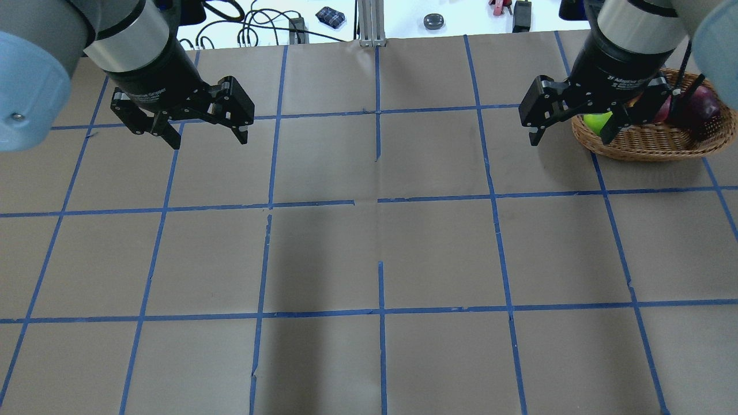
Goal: Put all apples into basket
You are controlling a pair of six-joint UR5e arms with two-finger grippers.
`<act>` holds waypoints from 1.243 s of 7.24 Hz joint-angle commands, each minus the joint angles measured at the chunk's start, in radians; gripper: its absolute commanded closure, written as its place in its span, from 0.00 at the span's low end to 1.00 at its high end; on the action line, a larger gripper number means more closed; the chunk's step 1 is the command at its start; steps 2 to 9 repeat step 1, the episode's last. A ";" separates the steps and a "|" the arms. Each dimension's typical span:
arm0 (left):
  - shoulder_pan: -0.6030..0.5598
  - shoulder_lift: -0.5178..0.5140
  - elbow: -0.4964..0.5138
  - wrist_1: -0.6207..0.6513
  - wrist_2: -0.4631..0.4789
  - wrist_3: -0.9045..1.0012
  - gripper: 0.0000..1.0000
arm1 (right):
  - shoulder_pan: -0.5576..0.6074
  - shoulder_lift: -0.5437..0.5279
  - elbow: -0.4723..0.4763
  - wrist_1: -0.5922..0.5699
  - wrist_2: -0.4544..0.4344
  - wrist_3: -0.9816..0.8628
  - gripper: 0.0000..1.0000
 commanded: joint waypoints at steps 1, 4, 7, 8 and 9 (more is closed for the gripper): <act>0.000 0.000 0.000 0.000 0.000 0.000 0.00 | 0.000 -0.001 0.001 0.000 0.001 0.001 0.00; 0.000 0.000 0.000 0.000 0.000 0.000 0.00 | 0.000 -0.001 0.001 0.000 0.001 0.001 0.00; 0.000 0.000 0.000 0.000 0.000 0.000 0.00 | 0.000 -0.001 0.001 0.000 0.001 0.001 0.00; 0.000 0.000 0.000 0.000 0.000 0.000 0.00 | 0.000 -0.001 0.001 0.000 0.001 0.001 0.00; 0.000 0.000 0.000 0.000 0.000 0.000 0.00 | 0.000 -0.001 0.001 0.000 0.001 0.001 0.00</act>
